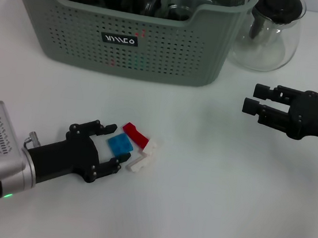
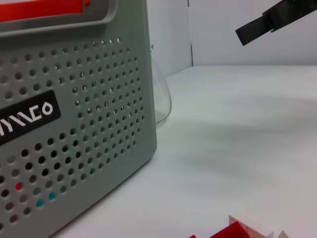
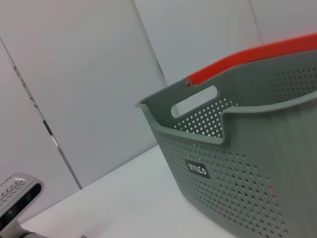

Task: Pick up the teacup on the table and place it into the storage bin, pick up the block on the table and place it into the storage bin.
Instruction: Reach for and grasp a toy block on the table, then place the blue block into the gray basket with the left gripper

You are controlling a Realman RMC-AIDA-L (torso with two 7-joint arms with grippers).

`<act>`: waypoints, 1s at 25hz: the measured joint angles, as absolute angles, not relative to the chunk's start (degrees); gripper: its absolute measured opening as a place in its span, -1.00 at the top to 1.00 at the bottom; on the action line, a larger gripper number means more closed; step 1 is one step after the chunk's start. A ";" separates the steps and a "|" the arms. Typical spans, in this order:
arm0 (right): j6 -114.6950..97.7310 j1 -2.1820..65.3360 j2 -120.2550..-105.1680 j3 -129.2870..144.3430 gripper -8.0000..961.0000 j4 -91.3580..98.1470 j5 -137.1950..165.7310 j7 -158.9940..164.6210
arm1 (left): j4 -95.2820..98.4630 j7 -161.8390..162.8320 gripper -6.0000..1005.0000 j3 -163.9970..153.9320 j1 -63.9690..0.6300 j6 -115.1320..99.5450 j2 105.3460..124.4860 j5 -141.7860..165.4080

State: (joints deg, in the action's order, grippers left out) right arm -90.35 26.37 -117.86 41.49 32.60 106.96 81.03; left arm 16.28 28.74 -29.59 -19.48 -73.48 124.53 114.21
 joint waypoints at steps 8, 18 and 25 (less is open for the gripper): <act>-90.35 26.37 -117.84 41.49 -0.22 32.08 106.96 81.03 | 16.25 26.16 -0.14 -29.87 -19.38 -73.33 124.72 114.21; -90.40 26.36 -117.63 41.48 -0.22 31.80 106.83 81.03 | 20.39 31.33 0.18 -27.06 -17.48 -81.78 124.23 113.86; -90.37 26.36 -117.47 41.48 -0.22 31.82 106.75 81.03 | 30.21 52.42 0.12 -17.09 -18.72 -108.49 121.87 113.28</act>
State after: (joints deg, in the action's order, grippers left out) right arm -90.37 26.36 -117.47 41.48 31.82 106.75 81.03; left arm 30.21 52.42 -17.09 -18.72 -108.49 121.87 113.28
